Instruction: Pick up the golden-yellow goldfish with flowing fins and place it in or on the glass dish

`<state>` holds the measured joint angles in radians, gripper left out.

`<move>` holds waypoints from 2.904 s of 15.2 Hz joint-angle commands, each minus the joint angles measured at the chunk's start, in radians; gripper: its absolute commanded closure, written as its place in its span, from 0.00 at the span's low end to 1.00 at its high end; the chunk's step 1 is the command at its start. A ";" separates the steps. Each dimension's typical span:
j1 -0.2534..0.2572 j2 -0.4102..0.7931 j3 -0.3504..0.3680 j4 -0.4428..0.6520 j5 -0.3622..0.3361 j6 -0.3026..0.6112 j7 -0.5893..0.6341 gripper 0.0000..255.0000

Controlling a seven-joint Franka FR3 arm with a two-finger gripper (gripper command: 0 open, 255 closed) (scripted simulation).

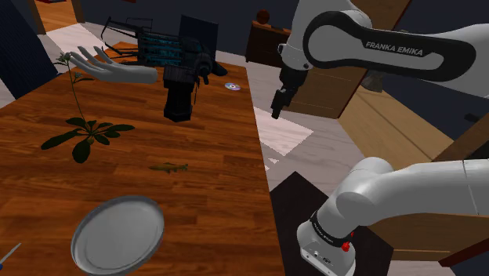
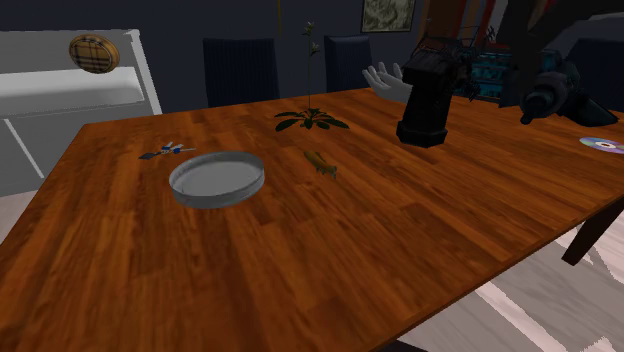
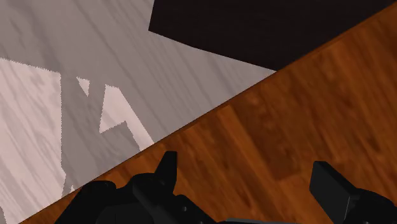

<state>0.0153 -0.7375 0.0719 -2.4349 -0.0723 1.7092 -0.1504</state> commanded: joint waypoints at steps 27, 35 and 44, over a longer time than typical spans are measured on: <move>0.230 0.842 0.183 0.401 0.070 0.342 -0.219 0.00; 0.283 1.012 0.224 0.513 0.046 0.377 -0.251 0.00; 0.287 1.043 0.221 0.476 0.035 0.445 -0.244 0.00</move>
<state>0.3022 0.3055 0.2929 -1.9588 -0.0371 2.1530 -0.3941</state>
